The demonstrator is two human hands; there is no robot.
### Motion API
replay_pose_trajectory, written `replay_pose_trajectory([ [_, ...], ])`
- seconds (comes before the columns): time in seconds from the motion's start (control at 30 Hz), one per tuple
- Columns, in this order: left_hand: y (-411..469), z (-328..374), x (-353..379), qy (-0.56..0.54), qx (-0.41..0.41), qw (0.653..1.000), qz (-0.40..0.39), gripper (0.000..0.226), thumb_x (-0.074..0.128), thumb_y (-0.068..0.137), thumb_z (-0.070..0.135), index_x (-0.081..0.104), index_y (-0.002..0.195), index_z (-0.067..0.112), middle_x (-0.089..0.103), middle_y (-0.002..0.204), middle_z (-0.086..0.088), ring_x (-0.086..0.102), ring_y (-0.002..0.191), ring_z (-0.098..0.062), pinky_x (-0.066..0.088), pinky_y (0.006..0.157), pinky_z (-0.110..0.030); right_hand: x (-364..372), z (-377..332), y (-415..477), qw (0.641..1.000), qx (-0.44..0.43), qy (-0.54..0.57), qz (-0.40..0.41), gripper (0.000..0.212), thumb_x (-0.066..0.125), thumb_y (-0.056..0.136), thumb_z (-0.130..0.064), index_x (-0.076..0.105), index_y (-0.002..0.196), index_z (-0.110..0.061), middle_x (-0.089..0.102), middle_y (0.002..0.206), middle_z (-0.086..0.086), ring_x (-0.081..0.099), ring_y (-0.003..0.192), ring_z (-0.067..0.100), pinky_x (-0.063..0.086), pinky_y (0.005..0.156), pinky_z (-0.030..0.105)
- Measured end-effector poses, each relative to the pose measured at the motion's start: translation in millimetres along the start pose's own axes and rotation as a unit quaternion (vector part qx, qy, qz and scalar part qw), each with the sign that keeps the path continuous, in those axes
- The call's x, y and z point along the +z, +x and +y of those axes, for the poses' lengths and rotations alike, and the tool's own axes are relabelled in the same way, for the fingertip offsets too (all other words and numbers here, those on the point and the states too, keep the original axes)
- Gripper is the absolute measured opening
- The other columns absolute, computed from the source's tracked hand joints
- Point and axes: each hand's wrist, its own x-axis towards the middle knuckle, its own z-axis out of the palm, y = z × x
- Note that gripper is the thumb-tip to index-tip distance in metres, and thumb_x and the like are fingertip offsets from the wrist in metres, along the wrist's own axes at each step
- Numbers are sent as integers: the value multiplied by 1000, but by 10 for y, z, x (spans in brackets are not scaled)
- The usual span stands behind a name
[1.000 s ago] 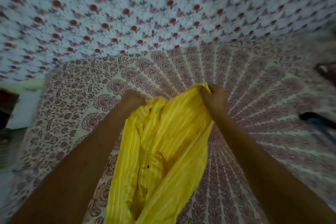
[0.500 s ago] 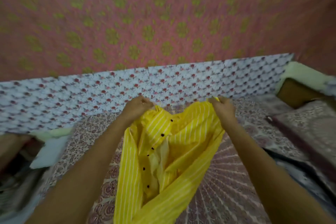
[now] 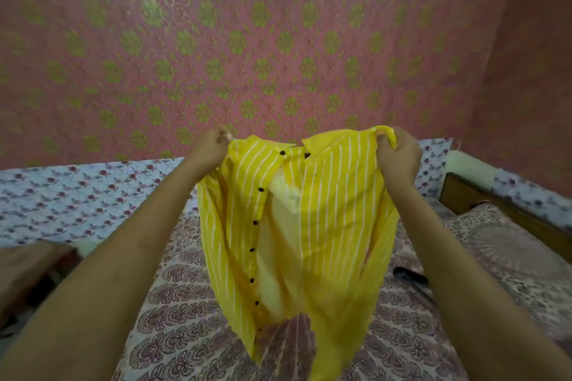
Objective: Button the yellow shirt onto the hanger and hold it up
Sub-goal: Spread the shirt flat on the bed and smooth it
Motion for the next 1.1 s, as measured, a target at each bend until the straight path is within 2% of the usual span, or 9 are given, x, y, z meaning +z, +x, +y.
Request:
replay_pose_trajectory([
  [0.13,-144,424,-366,-108,4,993,-38,17,47,96,18,58,85,12,53,71,1,47,65,-12,40,53,-24,-327,-331,141,996,-73,36,41,34,50,90,-19,44,57,-13,36,53,-3,34,53,16,24,53,33],
  [0.3,-142,533,-722,44,-36,969,-241,55,67,54,70,71,72,18,51,69,-7,40,64,-18,33,56,-27,-419,-348,297,993,-116,31,-6,43,53,83,-21,26,50,-25,24,49,-4,24,50,15,20,54,34],
  [0.43,-35,371,-594,19,-69,941,-331,33,79,64,33,71,90,15,69,83,3,64,75,-13,52,59,-20,-322,-4,299,994,-98,33,-22,34,49,81,-26,33,54,-12,26,53,2,25,55,15,15,53,34],
  [0.5,52,215,-429,-86,-71,937,-332,27,81,53,31,75,77,21,73,73,7,68,64,-6,53,51,-17,-186,243,304,995,-74,46,-39,34,48,80,-28,39,58,-3,31,55,10,28,53,19,18,53,31],
  [0.6,277,-135,-33,-61,-70,939,-331,1,70,75,21,71,75,23,67,64,9,63,61,-5,49,49,-13,76,756,309,991,6,-6,-131,42,52,76,-34,50,65,6,43,58,21,40,52,28,31,55,31],
  [0.7,559,-662,598,52,-64,930,-358,19,62,88,21,65,91,3,55,75,-7,49,68,-19,42,57,-25,412,1390,269,957,75,-127,-248,38,63,81,-31,61,79,7,59,71,28,58,66,34,47,62,43],
  [0.8,728,-1183,1413,92,-66,919,-379,13,66,85,20,66,86,7,56,70,-2,50,65,-19,39,55,-25,813,1984,120,913,111,-228,-320,31,67,82,-19,55,55,-9,49,56,12,53,62,24,40,59,34],
  [0.97,960,-2043,2763,108,-47,932,-343,17,67,84,22,67,80,5,57,74,-11,62,89,-35,38,68,-32,1424,2867,-201,909,205,-269,-242,21,59,82,-16,69,80,2,66,79,24,60,76,33,42,64,36],
  [1.1,1323,-2523,3574,70,-85,949,-296,27,69,82,20,68,100,0,64,91,-17,61,89,-29,40,73,-31,1894,3582,-194,920,244,-255,-171,21,61,81,-23,72,86,-5,68,79,21,62,77,32,35,62,28],
])
